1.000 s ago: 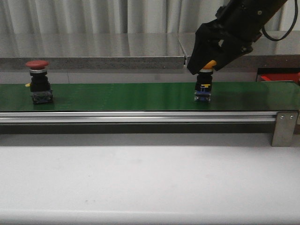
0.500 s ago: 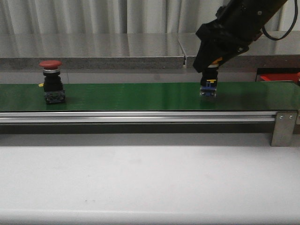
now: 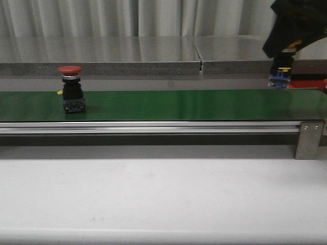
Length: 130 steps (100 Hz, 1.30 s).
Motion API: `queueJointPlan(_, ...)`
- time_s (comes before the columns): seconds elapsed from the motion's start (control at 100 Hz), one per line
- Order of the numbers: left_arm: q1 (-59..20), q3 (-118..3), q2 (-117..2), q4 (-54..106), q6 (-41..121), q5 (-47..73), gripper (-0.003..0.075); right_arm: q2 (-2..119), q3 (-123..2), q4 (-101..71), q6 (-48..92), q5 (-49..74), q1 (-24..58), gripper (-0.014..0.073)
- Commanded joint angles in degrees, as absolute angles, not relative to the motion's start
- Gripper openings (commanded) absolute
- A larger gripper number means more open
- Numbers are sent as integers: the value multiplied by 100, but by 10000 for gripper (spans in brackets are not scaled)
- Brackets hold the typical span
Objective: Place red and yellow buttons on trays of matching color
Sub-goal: 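Grasp the yellow button with the right gripper and lift it, then lower the yellow button into the yellow tray and open the right gripper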
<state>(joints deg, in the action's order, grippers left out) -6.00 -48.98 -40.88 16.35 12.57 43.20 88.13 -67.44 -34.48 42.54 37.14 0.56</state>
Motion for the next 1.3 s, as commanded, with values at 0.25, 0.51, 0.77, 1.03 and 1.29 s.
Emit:
queueJointPlan(0.25, -640, -5053, -4090, 1762, 1211, 3939, -20, 7817, -5962, -3661, 4067, 3197, -945, 155)
queueJointPlan(0.51, -640, -5053, -4090, 1762, 1211, 3939, -20, 7738, -5508, -3793, 4067, 2920, -1665, 155)
queueJointPlan(0.77, -640, -5053, -4090, 1762, 1211, 3939, -20, 7738, -5239, -3887, 4067, 2563, -2151, 155)
queueJointPlan(1.03, -640, -5053, -4090, 1762, 1211, 3939, -20, 7738, -4965, -4040, 3867, 2137, -2496, 155)
queueJointPlan(1.29, -640, -5053, -4090, 1762, 1211, 3939, -20, 7758, -4533, -4236, 3855, 1369, -2515, 155)
